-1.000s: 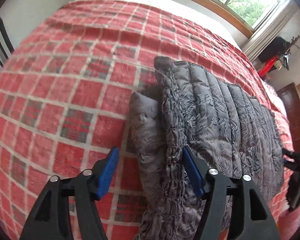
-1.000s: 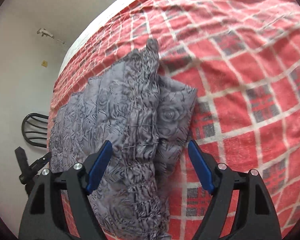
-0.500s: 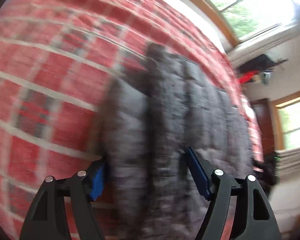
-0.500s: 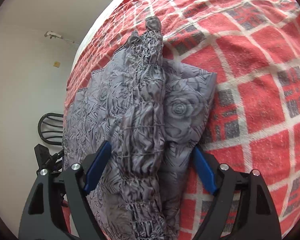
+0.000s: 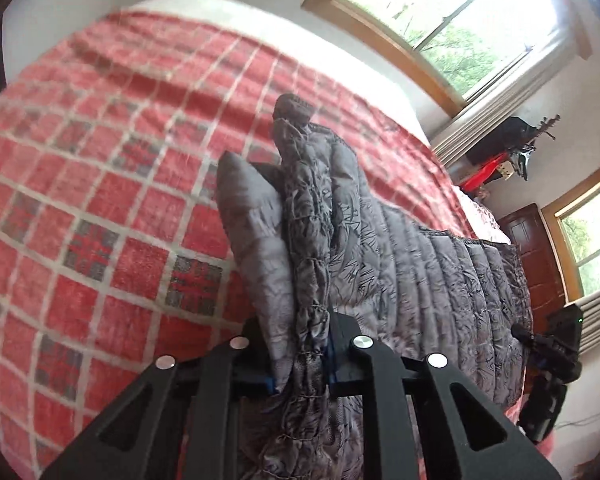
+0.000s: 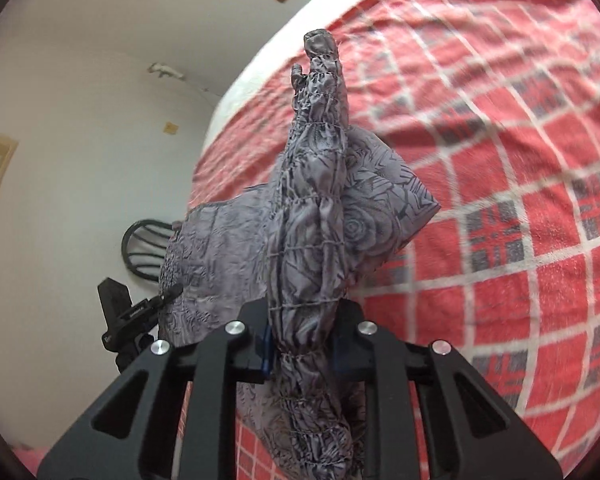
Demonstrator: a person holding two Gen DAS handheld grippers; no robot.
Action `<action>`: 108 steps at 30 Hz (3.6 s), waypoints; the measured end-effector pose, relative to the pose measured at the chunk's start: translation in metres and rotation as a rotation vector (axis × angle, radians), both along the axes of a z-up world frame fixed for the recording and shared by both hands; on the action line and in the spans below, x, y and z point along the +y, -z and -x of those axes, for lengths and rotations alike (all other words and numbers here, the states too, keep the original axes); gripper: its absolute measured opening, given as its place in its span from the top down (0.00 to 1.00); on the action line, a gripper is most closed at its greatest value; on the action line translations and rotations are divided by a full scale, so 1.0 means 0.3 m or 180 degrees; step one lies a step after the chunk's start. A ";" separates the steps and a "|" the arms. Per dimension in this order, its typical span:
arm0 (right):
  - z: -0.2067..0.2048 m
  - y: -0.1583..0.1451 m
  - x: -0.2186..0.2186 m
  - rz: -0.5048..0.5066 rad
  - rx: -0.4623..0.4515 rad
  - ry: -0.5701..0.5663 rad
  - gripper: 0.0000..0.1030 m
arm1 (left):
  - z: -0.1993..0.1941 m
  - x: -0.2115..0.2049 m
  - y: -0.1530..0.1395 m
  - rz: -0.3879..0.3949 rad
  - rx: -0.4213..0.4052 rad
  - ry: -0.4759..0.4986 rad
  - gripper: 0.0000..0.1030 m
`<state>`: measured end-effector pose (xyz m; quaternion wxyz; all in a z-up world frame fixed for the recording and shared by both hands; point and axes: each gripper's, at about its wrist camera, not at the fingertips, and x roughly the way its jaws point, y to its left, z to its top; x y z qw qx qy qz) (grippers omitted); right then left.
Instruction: Fold large clothes
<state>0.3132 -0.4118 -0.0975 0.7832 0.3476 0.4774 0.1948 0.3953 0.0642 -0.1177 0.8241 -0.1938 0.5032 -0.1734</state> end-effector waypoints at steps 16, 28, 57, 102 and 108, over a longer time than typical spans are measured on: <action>0.444 -0.261 0.091 0.0272 -0.0198 -0.0253 0.82 | 0.516 0.022 -0.303 -0.0542 -0.0215 0.0227 0.83; 0.653 -0.185 0.152 0.0331 0.0037 -0.0271 0.82 | 0.750 0.070 -0.264 -0.0609 -0.0101 0.0238 0.83; 0.729 0.299 0.124 0.0136 0.0782 0.0074 0.72 | 0.780 0.227 0.217 -0.0584 0.0346 0.0105 0.64; 0.879 0.189 0.450 0.1918 0.0850 -0.0870 0.74 | 1.225 0.109 -0.161 -0.1691 0.0094 -0.0696 0.44; 0.871 0.184 0.461 0.1919 0.0827 -0.0880 0.74 | 1.263 0.143 -0.096 -0.1593 0.0314 -0.0773 0.43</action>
